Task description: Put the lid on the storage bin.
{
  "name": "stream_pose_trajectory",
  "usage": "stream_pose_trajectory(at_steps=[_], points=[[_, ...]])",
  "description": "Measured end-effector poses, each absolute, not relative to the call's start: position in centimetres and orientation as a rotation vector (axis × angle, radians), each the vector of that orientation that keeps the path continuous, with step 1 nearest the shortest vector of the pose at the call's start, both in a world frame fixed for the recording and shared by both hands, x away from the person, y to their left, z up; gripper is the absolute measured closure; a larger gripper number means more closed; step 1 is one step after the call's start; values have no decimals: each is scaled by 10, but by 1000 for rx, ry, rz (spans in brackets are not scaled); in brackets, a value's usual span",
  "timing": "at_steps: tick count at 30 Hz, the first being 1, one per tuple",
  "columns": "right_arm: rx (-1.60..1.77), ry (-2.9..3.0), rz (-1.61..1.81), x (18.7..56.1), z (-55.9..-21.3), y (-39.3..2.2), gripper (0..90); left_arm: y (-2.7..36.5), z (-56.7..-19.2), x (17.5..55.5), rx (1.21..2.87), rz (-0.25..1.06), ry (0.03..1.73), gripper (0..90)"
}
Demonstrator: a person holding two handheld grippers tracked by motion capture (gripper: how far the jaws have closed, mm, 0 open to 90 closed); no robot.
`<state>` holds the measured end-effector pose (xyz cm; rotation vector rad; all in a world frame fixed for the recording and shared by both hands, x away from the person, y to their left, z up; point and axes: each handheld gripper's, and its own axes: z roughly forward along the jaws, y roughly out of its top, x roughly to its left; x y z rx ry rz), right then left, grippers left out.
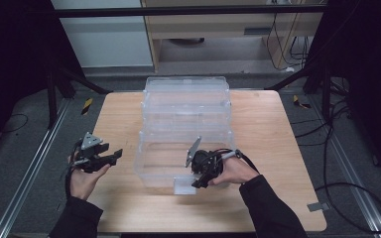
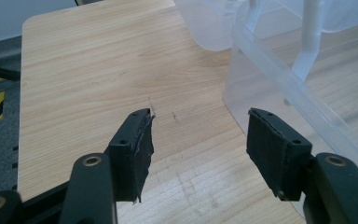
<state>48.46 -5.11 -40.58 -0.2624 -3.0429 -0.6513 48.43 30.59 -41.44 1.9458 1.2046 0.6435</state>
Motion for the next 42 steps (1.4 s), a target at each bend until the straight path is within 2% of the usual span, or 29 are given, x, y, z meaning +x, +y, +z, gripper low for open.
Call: stream_pose_trajectory(at_steps=[20,32,42], points=[[-281,-3028,-577,487,-410,-45,608,296,-386,483,1949,666,1094,398],[-252,-3034,-616,486,-411,-48,610,279,-337,497,2027,653,819,399],[-242,-3042,-623,485,-412,-49,611,256,-308,517,2139,586,585,398]])
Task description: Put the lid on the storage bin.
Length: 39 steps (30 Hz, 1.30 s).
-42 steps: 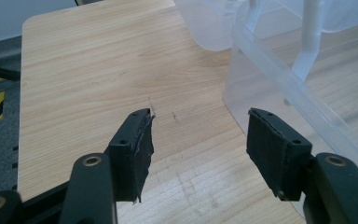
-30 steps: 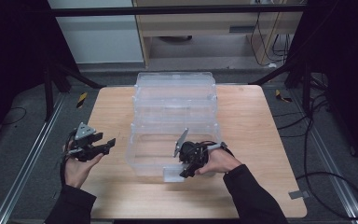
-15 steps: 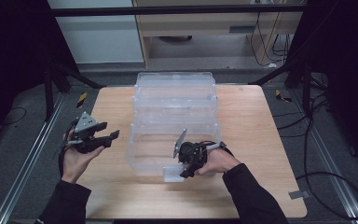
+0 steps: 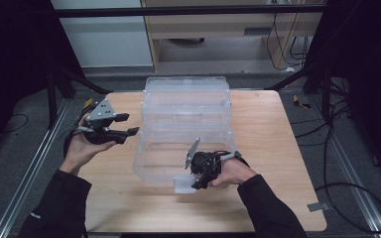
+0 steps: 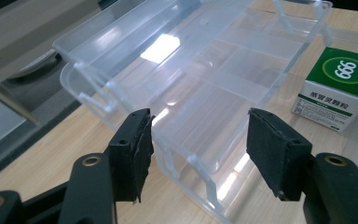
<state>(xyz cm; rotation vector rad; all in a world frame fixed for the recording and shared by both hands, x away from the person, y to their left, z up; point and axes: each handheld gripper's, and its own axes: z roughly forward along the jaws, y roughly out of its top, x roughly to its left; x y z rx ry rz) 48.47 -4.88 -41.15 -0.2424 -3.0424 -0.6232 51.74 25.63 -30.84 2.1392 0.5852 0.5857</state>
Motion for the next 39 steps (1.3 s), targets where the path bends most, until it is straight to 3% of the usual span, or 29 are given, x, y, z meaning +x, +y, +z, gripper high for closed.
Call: stream_pose_trajectory(at_steps=[23,39], points=[[-234,-3045,-635,484,-412,-49,610,211,-282,563,2422,628,304,414],[-230,-3041,-632,484,-412,-49,607,174,-288,589,2560,651,181,542]])
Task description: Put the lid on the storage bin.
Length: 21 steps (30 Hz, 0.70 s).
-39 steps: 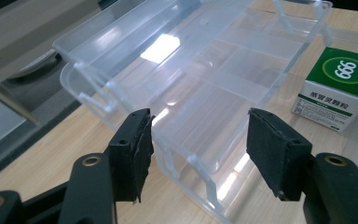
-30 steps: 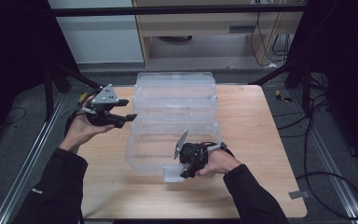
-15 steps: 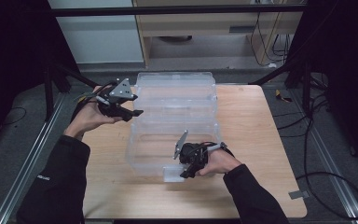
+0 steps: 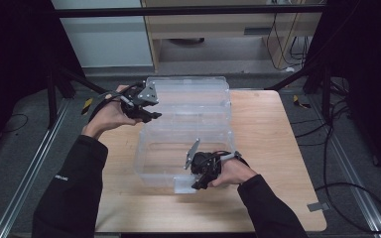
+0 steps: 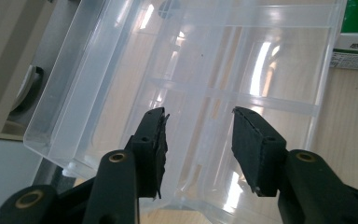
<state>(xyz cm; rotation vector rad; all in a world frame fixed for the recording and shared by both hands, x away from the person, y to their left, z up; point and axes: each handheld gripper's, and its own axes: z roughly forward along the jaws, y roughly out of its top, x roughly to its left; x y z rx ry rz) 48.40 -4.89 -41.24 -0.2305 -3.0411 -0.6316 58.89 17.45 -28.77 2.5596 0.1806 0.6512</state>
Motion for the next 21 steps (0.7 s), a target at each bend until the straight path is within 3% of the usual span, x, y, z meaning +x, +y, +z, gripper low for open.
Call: stream_pose_trajectory(at_steps=[21], points=[[-256,-3048,-626,483,-413,-48,606,146,-301,607,2652,639,103,697]])
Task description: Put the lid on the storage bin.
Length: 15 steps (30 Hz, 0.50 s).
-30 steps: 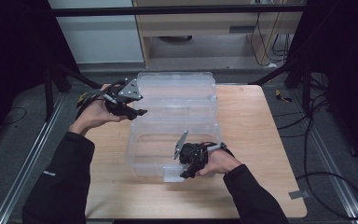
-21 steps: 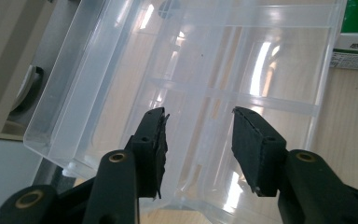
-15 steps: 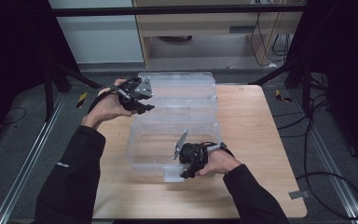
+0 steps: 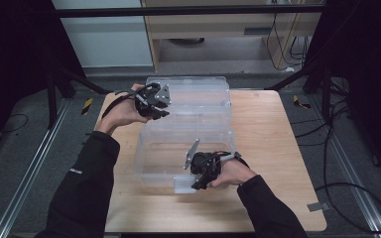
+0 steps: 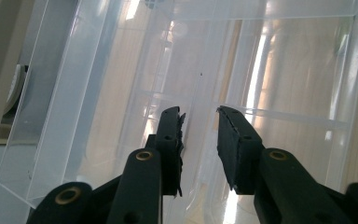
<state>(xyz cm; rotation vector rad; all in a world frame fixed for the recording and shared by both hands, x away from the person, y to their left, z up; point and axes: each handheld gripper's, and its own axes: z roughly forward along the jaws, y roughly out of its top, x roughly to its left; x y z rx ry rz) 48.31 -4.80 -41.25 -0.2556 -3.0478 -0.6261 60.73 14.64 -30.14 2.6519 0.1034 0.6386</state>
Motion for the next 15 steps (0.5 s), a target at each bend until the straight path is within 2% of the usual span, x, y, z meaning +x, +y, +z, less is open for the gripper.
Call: stream_pose_trajectory(at_steps=[6,15], points=[[-251,-3049,-627,483,-413,-48,607,143,-302,611,2685,648,91,743],[-240,-3050,-629,483,-413,-48,609,137,-309,615,2729,657,71,742]])
